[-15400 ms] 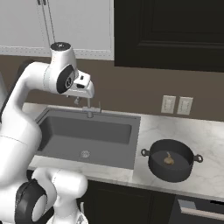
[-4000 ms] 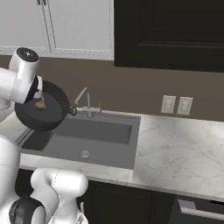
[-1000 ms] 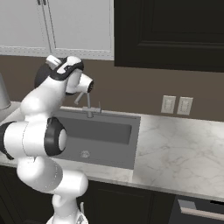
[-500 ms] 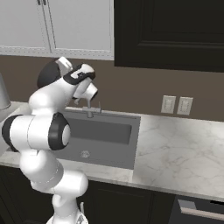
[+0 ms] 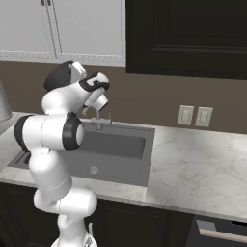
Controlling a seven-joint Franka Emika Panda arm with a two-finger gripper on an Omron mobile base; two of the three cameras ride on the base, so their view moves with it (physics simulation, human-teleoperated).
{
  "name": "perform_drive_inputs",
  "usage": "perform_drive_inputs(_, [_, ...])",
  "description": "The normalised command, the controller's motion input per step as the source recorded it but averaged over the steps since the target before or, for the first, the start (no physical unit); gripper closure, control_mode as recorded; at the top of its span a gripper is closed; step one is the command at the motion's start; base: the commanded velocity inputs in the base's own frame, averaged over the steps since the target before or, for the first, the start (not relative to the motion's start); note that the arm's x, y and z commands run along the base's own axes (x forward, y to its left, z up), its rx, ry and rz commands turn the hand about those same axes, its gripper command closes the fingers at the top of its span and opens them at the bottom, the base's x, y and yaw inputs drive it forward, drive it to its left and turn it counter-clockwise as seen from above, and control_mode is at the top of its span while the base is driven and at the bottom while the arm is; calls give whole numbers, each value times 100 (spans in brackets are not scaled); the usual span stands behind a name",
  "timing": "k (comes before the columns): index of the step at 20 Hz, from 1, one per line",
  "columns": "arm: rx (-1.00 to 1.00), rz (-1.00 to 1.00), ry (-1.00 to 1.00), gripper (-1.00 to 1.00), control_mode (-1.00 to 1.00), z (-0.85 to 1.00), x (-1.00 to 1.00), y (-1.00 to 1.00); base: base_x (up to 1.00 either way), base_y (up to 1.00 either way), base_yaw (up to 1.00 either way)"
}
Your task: Dump the garlic from the pot into the sink. Then turn on the water and wash the garlic. Then turn off the water and put the garlic back in the pot.
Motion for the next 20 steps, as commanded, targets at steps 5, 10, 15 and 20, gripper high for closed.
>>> perform_drive_inputs(5, [9,0,4,100,-100,0,17,-9,0,0,0])
perform_drive_inputs(10, [7,0,4,100,-100,0,0,-7,0,0,0])
perform_drive_inputs(15, [2,0,0,100,-100,1,0,-11,0,0,0])
perform_drive_inputs(20, [0,0,0,100,-100,4,2,-15,0,0,0])
